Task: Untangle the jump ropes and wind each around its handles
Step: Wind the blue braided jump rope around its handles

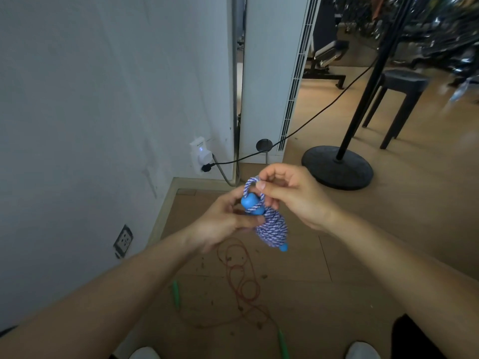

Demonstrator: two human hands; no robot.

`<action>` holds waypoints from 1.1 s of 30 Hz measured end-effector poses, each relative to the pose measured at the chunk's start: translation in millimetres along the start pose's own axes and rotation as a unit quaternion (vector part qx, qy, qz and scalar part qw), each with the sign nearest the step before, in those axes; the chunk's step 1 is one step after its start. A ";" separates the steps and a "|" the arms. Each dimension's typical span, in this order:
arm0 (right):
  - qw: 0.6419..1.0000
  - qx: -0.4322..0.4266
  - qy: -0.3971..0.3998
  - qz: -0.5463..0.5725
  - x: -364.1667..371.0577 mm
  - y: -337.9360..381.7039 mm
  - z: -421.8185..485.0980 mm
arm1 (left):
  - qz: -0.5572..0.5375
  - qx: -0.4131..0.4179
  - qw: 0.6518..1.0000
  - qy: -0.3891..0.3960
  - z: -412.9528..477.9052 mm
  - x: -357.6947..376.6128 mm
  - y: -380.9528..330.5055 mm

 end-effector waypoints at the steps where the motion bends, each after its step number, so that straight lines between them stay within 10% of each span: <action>1: 1.000 -0.001 -0.004 -0.006 -4.8 3.1 1.3 | 0.001 0.005 1.000 0.003 0.2 0.5 -2.2; 22: 1.000 -0.012 -0.018 0.016 -20.0 13.4 0.5 | 0.059 -0.007 0.996 0.072 -2.2 7.8 -12.3; 33: 0.999 -0.026 0.036 -0.007 21.0 35.2 15.5 | 0.080 0.097 0.983 -0.135 -31.7 -73.7 -70.3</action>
Point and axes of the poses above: each hand's wrist, its own z-axis towards the middle knuckle, its own x-axis out of the palm, y = z × x, the point moved 10 cm from there along z, towards the middle knuckle, and after that the axes turned 12 degrees about z, right-handed, at the moved point
